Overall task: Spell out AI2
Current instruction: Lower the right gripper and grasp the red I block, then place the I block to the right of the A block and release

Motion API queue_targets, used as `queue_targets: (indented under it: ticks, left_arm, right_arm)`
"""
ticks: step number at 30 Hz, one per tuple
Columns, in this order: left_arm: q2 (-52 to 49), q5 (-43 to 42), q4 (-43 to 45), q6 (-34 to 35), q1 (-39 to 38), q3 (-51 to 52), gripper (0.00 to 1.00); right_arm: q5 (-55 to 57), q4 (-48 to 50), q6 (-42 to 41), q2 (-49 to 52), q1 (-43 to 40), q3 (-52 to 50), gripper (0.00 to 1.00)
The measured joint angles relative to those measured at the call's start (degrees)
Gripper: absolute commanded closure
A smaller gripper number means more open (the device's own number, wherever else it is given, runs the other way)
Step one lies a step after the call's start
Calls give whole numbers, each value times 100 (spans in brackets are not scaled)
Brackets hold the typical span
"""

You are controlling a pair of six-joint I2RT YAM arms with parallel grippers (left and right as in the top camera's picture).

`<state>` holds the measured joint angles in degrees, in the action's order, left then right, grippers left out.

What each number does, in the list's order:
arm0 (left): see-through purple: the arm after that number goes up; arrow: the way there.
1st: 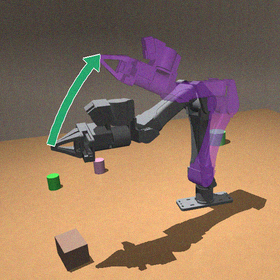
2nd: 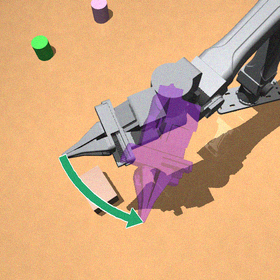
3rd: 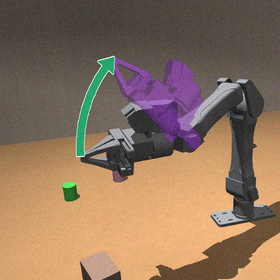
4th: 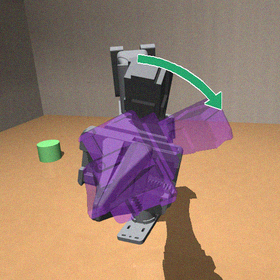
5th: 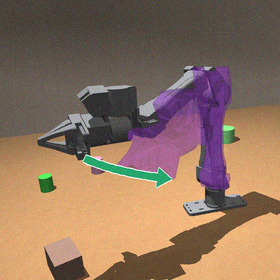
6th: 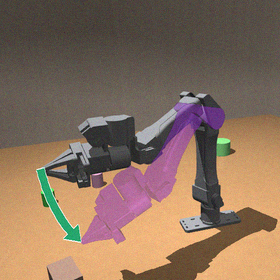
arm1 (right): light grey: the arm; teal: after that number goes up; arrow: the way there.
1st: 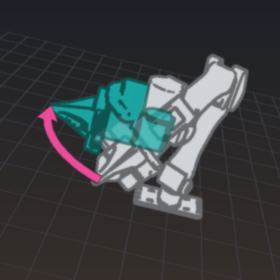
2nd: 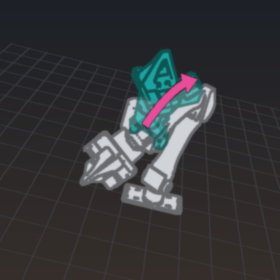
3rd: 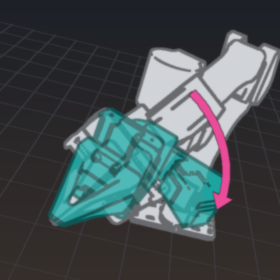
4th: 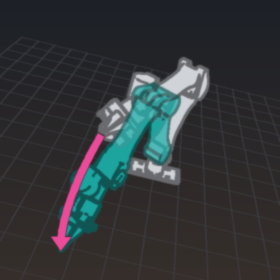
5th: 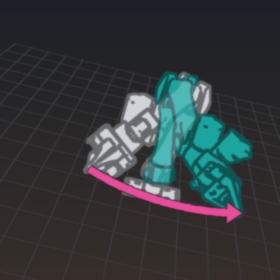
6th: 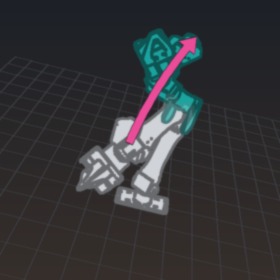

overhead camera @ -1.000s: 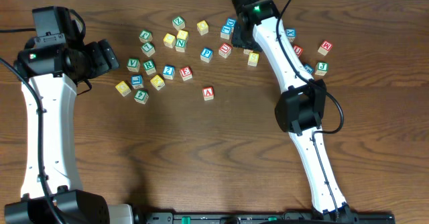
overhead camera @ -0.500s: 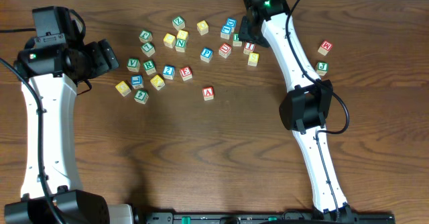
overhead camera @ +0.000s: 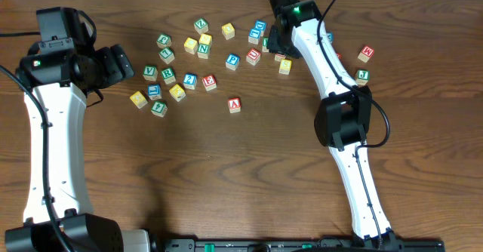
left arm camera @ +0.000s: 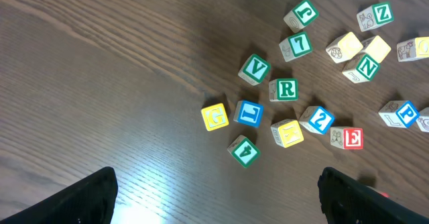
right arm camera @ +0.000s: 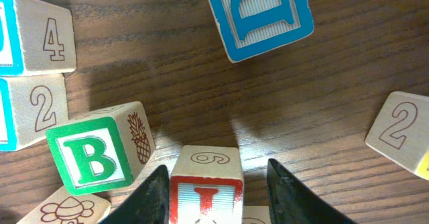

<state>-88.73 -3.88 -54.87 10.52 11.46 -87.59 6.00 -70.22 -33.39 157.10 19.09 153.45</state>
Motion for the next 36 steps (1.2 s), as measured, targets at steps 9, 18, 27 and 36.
queue_targets:
  ticks: [9,18,27,36]
  left_arm:
    - [0,0,2,0,0,0,6]
    - [0,0,2,0,0,0,5]
    - [0,0,24,0,0,0,6]
    - [0,0,28,0,0,0,6]
  right_arm:
    - [-262,-55,144,-2,-31,24,82]
    - [-474,-549,321,2,-72,444,83]
    - [-1231,-1408,1134,2,-66,2063,80]
    - [-2120,-2385,1816,0,109,2186,78]
